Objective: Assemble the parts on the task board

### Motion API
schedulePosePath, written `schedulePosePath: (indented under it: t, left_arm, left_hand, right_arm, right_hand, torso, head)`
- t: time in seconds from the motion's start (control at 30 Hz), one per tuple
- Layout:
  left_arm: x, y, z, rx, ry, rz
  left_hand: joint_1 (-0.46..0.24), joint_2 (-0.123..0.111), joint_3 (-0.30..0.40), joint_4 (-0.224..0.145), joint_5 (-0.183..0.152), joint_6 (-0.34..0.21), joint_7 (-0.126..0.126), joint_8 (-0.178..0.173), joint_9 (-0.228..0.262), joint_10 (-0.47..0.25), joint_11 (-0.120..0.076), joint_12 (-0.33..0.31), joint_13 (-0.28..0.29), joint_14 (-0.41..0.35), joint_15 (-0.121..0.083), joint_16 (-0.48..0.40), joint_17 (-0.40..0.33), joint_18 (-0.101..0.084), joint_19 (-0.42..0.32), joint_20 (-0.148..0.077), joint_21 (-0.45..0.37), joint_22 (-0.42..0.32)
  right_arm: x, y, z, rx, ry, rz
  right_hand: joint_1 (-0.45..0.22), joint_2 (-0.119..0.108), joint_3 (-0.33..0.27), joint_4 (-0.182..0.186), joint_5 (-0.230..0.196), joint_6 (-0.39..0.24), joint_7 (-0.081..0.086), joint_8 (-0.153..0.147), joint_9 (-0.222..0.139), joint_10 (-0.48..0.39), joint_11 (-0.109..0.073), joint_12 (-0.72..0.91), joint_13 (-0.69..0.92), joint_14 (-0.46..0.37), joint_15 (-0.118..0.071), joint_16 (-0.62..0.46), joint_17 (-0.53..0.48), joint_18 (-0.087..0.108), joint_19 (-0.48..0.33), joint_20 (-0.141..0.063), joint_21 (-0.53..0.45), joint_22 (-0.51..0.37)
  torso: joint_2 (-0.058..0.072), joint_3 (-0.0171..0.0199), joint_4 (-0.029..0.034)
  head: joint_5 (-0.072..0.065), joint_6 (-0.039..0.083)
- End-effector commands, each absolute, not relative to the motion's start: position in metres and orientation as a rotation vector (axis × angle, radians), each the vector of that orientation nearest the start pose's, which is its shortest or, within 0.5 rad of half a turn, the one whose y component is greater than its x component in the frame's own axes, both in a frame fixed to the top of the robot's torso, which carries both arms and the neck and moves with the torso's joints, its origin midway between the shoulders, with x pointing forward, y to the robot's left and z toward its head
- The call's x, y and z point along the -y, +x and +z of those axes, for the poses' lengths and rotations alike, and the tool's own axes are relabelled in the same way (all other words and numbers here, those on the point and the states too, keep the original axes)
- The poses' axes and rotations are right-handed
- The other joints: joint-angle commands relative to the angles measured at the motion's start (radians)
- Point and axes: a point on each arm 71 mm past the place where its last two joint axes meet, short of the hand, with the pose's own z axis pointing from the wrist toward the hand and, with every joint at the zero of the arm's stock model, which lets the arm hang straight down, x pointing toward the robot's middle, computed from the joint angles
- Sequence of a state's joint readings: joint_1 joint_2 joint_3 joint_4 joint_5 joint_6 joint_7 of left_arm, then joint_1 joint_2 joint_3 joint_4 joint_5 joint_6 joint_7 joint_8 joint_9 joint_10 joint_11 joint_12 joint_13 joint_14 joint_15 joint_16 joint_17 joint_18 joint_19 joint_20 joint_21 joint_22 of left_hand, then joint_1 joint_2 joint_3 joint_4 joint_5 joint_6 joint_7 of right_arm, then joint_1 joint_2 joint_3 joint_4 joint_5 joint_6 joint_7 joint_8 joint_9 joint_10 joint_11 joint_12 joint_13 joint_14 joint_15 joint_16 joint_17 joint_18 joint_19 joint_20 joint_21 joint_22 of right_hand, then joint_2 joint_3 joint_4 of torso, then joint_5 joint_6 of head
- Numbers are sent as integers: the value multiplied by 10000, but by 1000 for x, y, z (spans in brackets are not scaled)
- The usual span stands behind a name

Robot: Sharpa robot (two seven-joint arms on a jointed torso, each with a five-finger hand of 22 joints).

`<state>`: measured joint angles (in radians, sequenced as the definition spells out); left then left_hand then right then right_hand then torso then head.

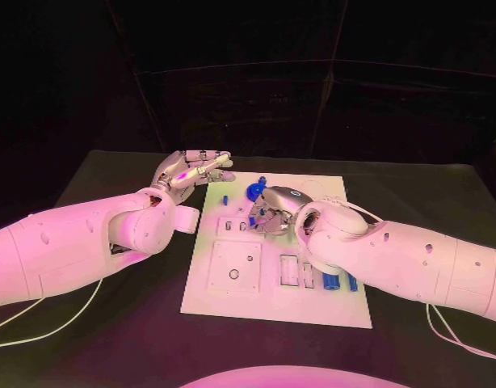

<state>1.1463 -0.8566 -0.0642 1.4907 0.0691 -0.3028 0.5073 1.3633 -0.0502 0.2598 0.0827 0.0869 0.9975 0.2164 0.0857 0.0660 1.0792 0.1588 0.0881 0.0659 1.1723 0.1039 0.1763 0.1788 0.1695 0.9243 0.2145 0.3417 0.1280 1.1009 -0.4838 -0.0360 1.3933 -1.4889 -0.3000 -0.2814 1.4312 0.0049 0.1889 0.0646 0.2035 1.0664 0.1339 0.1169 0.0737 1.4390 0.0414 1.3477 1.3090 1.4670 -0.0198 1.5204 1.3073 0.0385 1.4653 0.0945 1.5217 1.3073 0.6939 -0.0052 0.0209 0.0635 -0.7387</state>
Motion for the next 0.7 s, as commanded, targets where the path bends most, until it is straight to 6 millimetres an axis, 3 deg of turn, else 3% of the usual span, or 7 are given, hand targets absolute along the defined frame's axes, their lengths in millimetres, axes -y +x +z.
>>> schedulePosePath:
  t: [0.03, 0.7]
  left_arm:
    - [-228, 484, -207, -13219, -11887, -15587]
    - [-227, 484, -208, -13247, -11897, -15595]
  left_hand:
    - [-14, 61, 16, -47, 31, 84, -17, -60, 10, 72, -26, -43, 4, 40, -10, -51, 12, 138, 36, 13, -61, -9]
    - [-19, 55, 19, -51, 29, 87, -13, -63, 9, 75, -24, -48, 2, 38, -9, -60, 13, 138, 33, 13, -64, -11]
  right_arm:
    - [57, 471, -238, -18146, -1867, 6959]
    - [54, 468, -241, -18506, -2167, 6792]
  right_hand:
    - [-126, -32, 53, 12, 4, 110, -78, -15, 8, -112, 3, -53, 475, 781, -63, -67, 1484, -124, 219, -69, 23, 1585]
    - [-338, -234, 29, 30, -68, -8, -25, -119, -23, -191, 46, -176, 379, 768, -31, -104, 1423, -115, 188, -46, 1, 1547]
  torso:
    - [2, -2, 11]
    - [-4, -4, 5]
  head:
    - [-19, -13]
    - [-24, -51]
